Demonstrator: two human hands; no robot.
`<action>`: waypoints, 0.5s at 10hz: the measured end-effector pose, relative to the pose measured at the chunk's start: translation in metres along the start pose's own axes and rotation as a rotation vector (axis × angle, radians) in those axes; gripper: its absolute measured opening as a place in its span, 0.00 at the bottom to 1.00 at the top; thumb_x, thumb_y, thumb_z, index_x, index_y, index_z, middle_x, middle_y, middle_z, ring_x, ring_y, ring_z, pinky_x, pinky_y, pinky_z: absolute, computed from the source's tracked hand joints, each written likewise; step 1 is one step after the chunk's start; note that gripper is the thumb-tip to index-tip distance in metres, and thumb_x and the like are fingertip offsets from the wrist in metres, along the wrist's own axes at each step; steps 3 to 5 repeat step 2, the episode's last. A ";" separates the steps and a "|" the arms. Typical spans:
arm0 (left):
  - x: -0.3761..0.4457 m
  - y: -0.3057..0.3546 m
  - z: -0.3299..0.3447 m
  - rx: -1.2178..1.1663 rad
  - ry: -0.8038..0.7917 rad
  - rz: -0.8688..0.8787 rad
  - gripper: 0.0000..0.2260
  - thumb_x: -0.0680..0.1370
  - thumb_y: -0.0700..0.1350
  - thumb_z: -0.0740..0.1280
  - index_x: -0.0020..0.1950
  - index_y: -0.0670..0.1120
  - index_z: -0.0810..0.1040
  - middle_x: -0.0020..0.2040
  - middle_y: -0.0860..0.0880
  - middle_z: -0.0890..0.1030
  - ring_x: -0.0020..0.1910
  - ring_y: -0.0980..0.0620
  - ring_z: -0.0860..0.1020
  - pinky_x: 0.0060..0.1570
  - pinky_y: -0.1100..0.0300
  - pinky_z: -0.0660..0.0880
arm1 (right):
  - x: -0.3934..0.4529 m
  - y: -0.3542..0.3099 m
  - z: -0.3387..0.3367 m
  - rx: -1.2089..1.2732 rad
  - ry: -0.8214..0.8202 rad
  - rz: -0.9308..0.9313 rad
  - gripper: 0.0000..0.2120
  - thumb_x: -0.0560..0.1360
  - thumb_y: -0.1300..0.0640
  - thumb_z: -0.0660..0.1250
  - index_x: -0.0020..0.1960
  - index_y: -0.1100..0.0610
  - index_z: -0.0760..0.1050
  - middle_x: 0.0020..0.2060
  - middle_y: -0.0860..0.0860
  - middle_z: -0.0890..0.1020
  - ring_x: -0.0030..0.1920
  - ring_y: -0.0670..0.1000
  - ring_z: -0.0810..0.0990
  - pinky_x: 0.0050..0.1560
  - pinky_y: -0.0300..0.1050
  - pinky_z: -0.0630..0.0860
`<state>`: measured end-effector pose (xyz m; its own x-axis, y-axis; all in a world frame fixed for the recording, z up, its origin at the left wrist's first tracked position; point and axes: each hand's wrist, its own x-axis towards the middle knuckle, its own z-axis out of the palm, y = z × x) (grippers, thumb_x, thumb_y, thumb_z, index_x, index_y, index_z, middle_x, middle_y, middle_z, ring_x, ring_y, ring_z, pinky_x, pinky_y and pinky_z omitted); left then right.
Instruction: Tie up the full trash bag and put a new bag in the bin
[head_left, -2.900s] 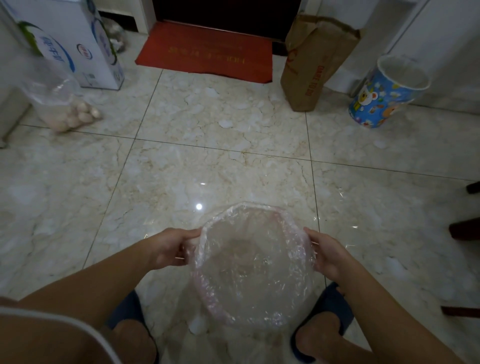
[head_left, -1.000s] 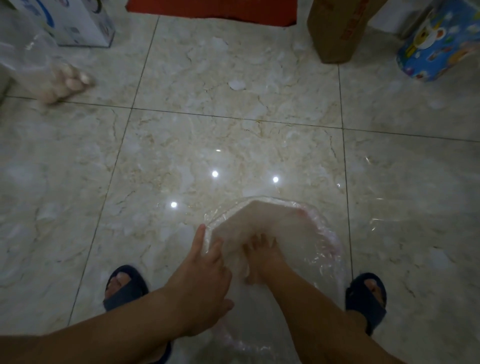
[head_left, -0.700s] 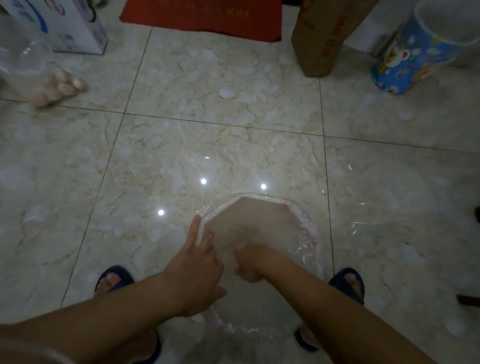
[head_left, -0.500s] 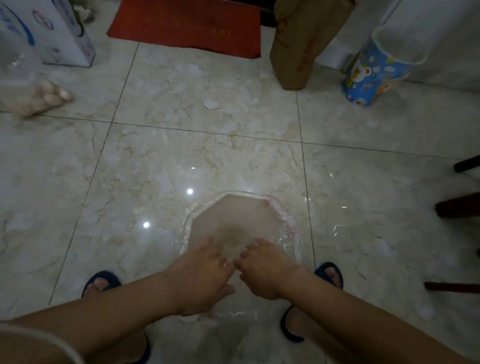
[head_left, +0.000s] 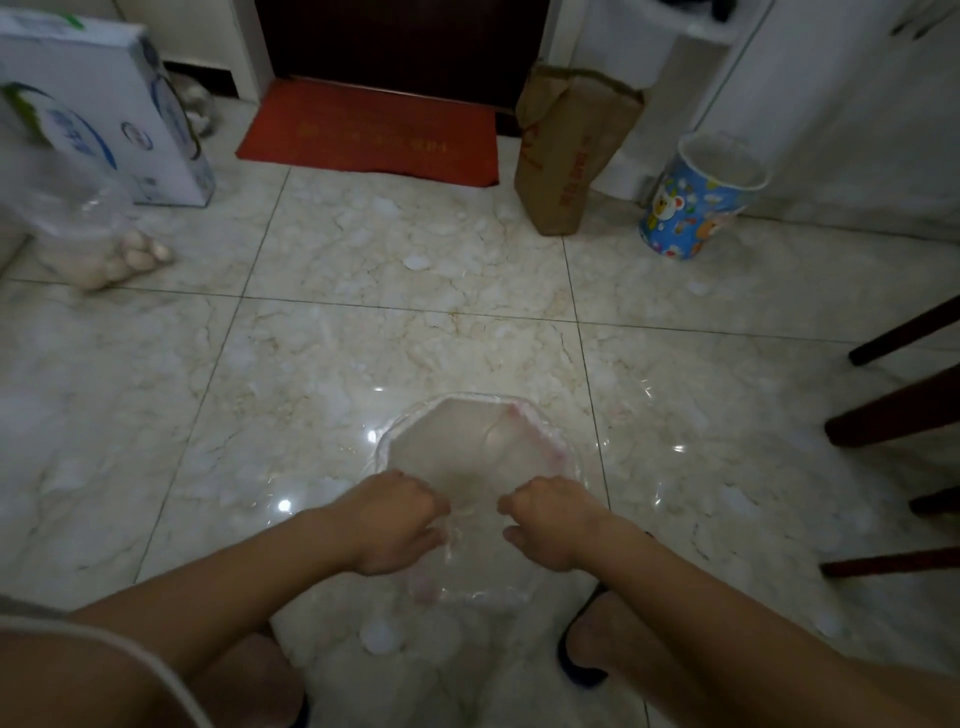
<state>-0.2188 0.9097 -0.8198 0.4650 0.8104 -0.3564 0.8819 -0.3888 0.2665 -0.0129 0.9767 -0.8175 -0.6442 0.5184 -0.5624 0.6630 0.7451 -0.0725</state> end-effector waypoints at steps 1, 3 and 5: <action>0.000 -0.005 -0.017 0.119 0.051 -0.081 0.16 0.80 0.54 0.57 0.61 0.46 0.75 0.55 0.45 0.82 0.53 0.44 0.79 0.52 0.53 0.74 | -0.004 -0.003 -0.011 0.079 -0.065 0.082 0.18 0.80 0.47 0.60 0.61 0.59 0.76 0.58 0.58 0.79 0.57 0.59 0.78 0.54 0.50 0.75; 0.000 -0.002 -0.033 0.186 -0.022 -0.084 0.16 0.80 0.53 0.59 0.62 0.46 0.75 0.56 0.44 0.81 0.54 0.44 0.79 0.52 0.53 0.73 | -0.008 -0.005 -0.026 0.072 -0.131 0.095 0.18 0.81 0.47 0.60 0.61 0.60 0.74 0.60 0.59 0.78 0.59 0.58 0.77 0.50 0.48 0.71; 0.000 -0.002 -0.033 0.186 -0.022 -0.084 0.16 0.80 0.53 0.59 0.62 0.46 0.75 0.56 0.44 0.81 0.54 0.44 0.79 0.52 0.53 0.73 | -0.008 -0.005 -0.026 0.072 -0.131 0.095 0.18 0.81 0.47 0.60 0.61 0.60 0.74 0.60 0.59 0.78 0.59 0.58 0.77 0.50 0.48 0.71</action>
